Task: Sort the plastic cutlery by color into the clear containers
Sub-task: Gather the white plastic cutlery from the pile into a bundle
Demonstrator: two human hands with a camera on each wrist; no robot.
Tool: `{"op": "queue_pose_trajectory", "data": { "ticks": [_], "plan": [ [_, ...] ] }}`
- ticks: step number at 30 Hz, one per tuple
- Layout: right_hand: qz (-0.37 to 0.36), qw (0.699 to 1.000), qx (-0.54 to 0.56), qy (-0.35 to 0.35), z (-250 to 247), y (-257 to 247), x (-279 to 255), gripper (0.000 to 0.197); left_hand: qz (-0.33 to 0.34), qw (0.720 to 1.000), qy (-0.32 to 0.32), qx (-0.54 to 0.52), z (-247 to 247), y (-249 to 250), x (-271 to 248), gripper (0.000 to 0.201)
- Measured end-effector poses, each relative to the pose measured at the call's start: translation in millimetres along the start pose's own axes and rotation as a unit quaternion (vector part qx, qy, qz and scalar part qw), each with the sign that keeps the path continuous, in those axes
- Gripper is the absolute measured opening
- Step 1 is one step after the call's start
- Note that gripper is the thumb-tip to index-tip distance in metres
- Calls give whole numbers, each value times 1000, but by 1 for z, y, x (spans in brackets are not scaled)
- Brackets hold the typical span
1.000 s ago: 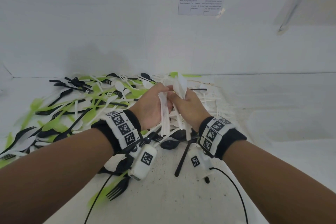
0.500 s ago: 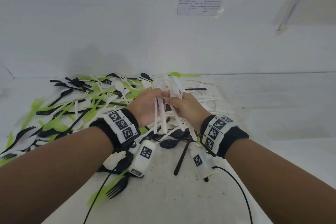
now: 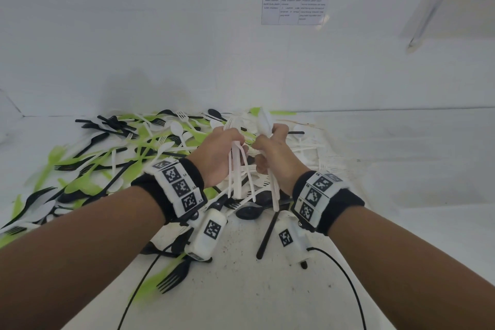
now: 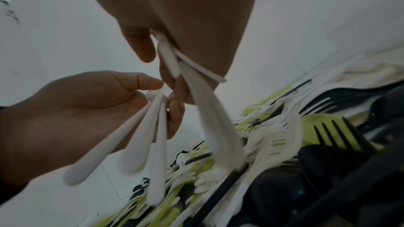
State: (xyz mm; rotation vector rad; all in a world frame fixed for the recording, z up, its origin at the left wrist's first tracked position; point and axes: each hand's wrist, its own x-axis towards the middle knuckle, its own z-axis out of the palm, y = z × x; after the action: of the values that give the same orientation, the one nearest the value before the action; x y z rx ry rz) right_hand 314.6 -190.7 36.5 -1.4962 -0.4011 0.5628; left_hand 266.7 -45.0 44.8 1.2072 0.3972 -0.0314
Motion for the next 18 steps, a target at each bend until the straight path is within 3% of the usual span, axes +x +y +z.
{"op": "queue_pose_trajectory", "data": {
  "ticks": [3,7,8,14,18],
  "plan": [
    [-2,999,42,31,0,-2,4,31,5,1000,-5,7,0,-4,-2,19],
    [-31,998,45,23,11,0,6,32,21,999,-21,-12,12,2,-13,65],
    [-39,998,38,14,13,0,6,29,29,999,-15,-9,12,3,-16,68],
    [-74,996,-39,-29,20,-1,0,28,52,998,-22,8,5,5,-22,50],
    [-43,997,-2,-58,20,-1,0,24,58,998,31,-10,1,-1,-19,62]
  ]
}}
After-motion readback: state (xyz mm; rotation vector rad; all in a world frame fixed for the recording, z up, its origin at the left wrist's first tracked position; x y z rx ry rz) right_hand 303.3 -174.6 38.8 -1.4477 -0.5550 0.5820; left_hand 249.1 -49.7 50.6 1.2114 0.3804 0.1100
